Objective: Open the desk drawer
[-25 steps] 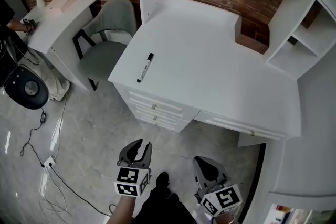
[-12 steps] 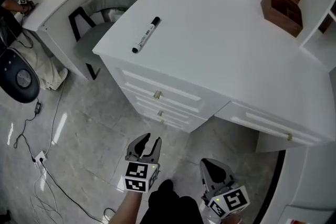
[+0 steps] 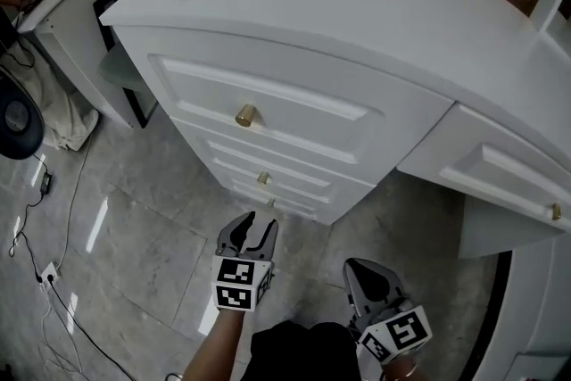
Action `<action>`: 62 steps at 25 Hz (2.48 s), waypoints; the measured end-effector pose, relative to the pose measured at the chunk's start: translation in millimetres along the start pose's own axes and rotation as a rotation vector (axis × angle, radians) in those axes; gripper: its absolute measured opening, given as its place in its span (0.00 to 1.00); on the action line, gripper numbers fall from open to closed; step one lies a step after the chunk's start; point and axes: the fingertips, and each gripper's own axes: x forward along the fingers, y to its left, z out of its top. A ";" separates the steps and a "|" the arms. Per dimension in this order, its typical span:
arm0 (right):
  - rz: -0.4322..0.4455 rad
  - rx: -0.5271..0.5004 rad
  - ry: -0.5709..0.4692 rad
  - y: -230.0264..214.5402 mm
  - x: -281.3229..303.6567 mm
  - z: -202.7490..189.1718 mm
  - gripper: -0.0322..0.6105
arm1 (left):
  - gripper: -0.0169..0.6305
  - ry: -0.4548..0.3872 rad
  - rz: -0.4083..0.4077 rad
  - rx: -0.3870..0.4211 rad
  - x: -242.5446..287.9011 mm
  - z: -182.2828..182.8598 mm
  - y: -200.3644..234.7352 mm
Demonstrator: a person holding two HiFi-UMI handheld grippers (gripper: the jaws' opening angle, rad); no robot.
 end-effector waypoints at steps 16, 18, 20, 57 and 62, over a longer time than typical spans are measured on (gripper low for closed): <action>-0.006 -0.004 -0.085 -29.5 10.7 -74.5 0.06 | 0.27 0.084 0.071 0.005 99.1 -108.6 33.3; -0.007 -0.002 -0.077 -28.8 9.6 -79.3 0.06 | 0.27 0.098 0.064 -0.004 108.5 -114.8 34.6; -0.017 -0.008 -0.051 -30.2 7.0 -86.8 0.06 | 0.27 0.104 0.058 -0.011 117.1 -116.3 34.7; -0.039 -0.039 -0.071 -18.6 -25.7 -81.8 0.06 | 0.14 0.192 0.116 -0.024 85.6 -163.2 45.9; -0.026 -0.043 -0.085 -10.4 -30.3 -78.0 0.06 | 0.14 0.191 0.118 -0.023 63.1 -175.7 43.5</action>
